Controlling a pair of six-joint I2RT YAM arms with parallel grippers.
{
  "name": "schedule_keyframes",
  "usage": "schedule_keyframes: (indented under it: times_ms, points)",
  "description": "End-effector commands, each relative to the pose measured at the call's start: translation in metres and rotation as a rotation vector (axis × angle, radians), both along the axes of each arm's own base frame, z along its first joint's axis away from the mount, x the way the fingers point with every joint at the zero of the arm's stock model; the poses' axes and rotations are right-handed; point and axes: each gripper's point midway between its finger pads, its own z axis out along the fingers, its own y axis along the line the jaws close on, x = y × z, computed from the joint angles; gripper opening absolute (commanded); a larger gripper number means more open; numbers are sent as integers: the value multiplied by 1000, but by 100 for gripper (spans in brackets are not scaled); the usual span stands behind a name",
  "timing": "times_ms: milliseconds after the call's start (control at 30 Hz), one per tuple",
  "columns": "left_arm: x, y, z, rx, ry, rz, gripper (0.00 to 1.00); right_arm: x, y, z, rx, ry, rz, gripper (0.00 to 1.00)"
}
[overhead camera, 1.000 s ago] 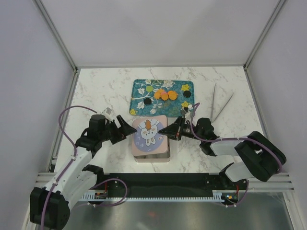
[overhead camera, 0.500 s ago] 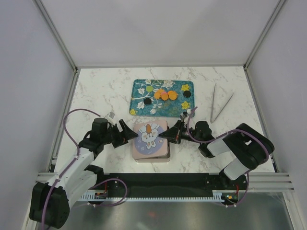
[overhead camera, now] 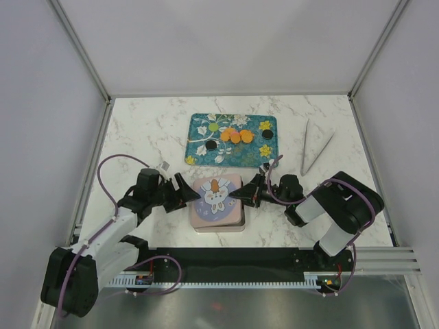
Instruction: Pack the cookies
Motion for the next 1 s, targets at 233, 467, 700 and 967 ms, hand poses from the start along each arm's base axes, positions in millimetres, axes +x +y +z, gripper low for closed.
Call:
schedule_keyframes:
  times_ms: [233, 467, 700, 967]
  points:
    - [5, 1, -8, 65, -24, -21, 85, 1, -10, 29, 87, -147, -6, 17]
    - [8, -1, -10, 102, -21, -26, 86, 3, -21, 27, 70, -147, -17, 34]
    - [9, -5, -12, 124, -11, -38, 85, 5, -33, 21, 21, -147, -34, 41]
    - [10, -13, -10, 138, -12, -55, 84, 4, -53, 7, -37, -116, -63, 41]
